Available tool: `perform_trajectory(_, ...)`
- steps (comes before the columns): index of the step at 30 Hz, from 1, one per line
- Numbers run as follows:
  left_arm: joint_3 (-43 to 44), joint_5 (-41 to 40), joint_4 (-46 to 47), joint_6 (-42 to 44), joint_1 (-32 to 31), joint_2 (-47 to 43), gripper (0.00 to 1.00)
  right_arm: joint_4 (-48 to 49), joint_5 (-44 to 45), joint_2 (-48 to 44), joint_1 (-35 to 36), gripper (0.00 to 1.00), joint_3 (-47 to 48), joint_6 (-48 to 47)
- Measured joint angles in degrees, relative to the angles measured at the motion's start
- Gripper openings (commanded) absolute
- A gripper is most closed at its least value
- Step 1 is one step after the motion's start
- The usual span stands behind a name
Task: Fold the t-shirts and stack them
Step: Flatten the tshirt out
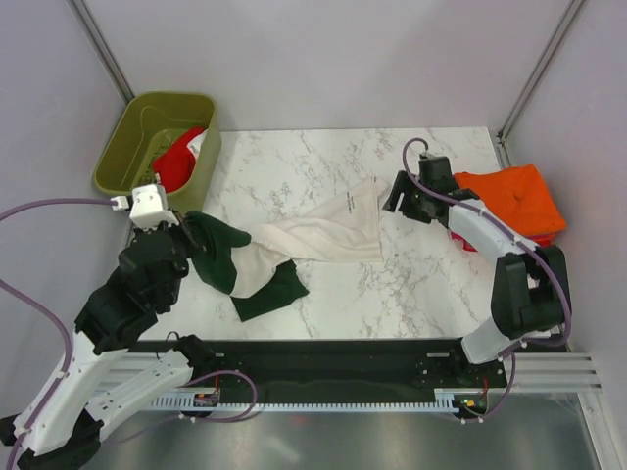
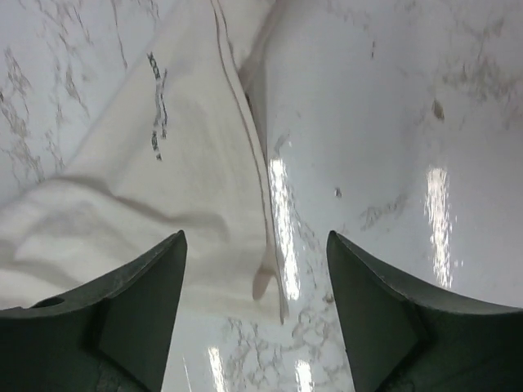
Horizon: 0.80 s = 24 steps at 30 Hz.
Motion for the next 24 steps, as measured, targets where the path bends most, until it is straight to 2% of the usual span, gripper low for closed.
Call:
perform_trajectory(3, -2.4, 1.2, 0.7, 0.3, 0.0, 0.8, 0.02, -0.4, -1.2, -6.9, 0.7, 0.63, -7.5, -0.7)
perform_trajectory(4, -3.2, 1.6, 0.9, 0.4, 0.0, 0.6, 0.02, 0.5, -1.9, -9.3, 0.7, 0.54, -9.9, -0.9)
perform_trajectory(8, -4.3, 2.3, 1.5, 0.8, 0.0, -0.7, 0.02, 2.3, -4.2, -16.7, 1.1, 0.43, -18.8, -1.0)
perform_trajectory(15, -5.2, 2.6, 2.5, 1.5, 0.0, -3.6, 0.02, 3.4, -5.1, -18.3, 4.1, 0.45, -27.0, -0.6)
perform_trajectory(24, -7.2, 3.9, 2.7, 1.5, 0.0, -4.6, 0.02, 8.2, -5.7, -12.6, 6.6, 0.48, -27.4, 0.7)
